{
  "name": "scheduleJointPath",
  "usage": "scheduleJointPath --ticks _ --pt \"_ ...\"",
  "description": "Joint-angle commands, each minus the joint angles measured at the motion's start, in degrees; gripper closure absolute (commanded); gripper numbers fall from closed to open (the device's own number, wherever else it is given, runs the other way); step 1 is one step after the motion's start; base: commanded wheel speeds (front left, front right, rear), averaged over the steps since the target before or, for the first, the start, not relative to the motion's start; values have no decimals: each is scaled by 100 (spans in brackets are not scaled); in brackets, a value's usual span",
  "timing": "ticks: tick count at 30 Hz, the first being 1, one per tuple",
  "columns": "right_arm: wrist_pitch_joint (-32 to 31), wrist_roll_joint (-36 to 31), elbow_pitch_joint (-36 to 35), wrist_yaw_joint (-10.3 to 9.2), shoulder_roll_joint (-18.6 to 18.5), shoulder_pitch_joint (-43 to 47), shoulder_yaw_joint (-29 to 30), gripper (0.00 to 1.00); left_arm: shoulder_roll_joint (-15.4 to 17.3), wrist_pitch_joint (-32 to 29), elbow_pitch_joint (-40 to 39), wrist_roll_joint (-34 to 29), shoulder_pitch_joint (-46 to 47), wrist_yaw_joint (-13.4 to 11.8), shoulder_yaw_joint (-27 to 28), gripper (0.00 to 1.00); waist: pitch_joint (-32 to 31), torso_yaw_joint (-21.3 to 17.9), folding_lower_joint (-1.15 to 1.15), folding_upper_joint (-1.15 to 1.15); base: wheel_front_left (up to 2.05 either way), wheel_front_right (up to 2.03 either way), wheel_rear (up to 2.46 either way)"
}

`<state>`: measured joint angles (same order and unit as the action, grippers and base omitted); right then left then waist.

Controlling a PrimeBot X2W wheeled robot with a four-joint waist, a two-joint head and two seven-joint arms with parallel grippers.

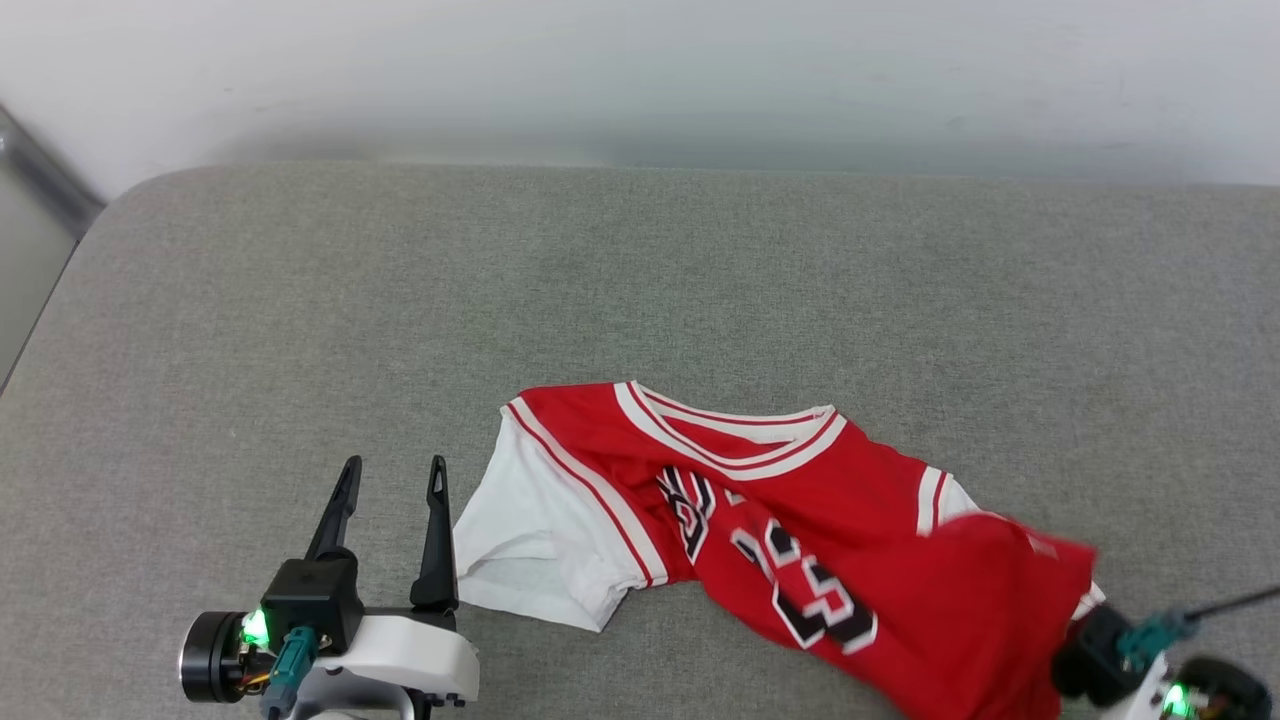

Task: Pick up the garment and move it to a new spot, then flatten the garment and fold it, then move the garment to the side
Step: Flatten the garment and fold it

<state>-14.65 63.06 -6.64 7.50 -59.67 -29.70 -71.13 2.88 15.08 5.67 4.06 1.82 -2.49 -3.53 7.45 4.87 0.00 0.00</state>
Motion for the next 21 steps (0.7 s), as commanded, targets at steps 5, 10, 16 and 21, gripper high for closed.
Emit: scheduleJointPath --ticks 5,10,16,21 --pt "175 -47 536 -2 436 1058 166 100 -1 12 34 -43 -35 62 33 0 7 9 0 0 0 0 0" --pt "276 -267 975 -2 824 1446 576 76 -2 12 78 -76 -58 84 77 0 -22 -9 0 0 0 0 0" --pt "494 -719 794 -2 849 1625 1483 0 23 12 128 -108 -133 132 177 0 -173 -95 0 0 0 0 0" --pt "542 -1041 228 -2 818 1858 2620 0 108 12 45 -189 -125 142 242 0 -280 -183 0 0 0 0 0"
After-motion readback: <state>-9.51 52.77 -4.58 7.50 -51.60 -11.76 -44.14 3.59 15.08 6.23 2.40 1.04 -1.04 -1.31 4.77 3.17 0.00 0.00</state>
